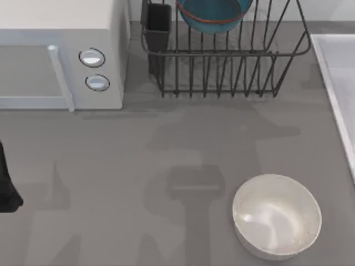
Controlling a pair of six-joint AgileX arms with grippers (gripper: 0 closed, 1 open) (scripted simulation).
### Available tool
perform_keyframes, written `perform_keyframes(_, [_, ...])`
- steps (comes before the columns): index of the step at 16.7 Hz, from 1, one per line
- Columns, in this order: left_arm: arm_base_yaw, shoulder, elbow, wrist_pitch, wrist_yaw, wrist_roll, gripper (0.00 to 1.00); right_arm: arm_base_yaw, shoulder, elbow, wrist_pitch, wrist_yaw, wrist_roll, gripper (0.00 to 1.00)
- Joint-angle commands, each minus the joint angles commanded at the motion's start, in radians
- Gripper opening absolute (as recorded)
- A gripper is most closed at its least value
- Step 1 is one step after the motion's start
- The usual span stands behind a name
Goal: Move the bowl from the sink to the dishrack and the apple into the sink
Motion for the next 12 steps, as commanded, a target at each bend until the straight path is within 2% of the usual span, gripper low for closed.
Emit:
perform_keyframes(6, [0.0, 0.0, 0.0, 0.0, 0.0, 0.0, 1.0, -0.309, -0.042, -0.238, 0.434, -0.087, -0.169, 0.0])
perform_keyframes(9, [0.0, 0.0, 0.0, 0.0, 0.0, 0.0, 1.0, -0.392, -0.052, -0.336, 0.543, -0.133, -0.242, 0.0])
perform_keyframes(12, [0.0, 0.0, 0.0, 0.0, 0.0, 0.0, 1.0, -0.415, -0.054, -0.369, 0.576, -0.153, -0.268, 0.0])
